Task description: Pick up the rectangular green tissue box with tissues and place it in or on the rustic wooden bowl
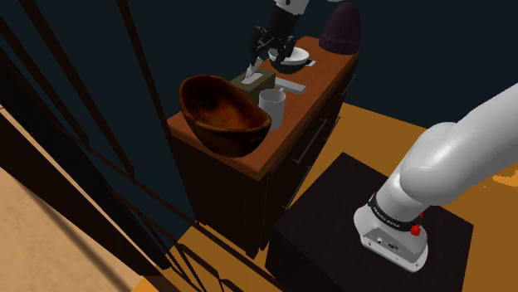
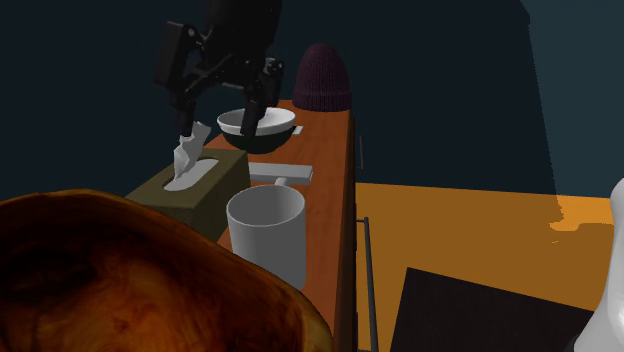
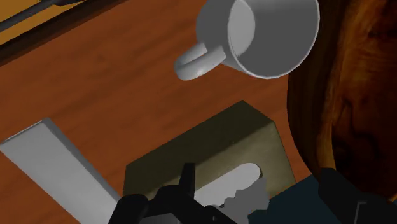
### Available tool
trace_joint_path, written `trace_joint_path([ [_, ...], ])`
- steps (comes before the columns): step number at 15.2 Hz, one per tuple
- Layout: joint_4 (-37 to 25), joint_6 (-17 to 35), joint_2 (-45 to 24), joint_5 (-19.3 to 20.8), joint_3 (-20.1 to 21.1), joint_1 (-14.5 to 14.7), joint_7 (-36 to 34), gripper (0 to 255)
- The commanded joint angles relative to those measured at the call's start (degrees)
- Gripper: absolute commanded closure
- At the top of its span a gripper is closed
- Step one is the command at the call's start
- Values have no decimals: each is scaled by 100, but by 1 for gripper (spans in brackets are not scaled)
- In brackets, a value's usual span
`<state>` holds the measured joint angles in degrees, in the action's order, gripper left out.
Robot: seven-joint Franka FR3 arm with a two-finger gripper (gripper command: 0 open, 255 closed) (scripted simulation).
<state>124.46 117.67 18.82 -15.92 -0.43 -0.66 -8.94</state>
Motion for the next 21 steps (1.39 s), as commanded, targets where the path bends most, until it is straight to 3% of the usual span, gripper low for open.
trace_joint_path([
  [1,-265,257,-336,-274,-74,3,-48,0],
  [10,-93,888,-716,-480,-10,78,-1,0],
  [17,-93,887,-716,-480,-10,78,-2,0],
  [18,-93,887,-716,-480,-10,78,-2,255],
  [21,-91,887,-711,-479,-9,79,-5,255],
])
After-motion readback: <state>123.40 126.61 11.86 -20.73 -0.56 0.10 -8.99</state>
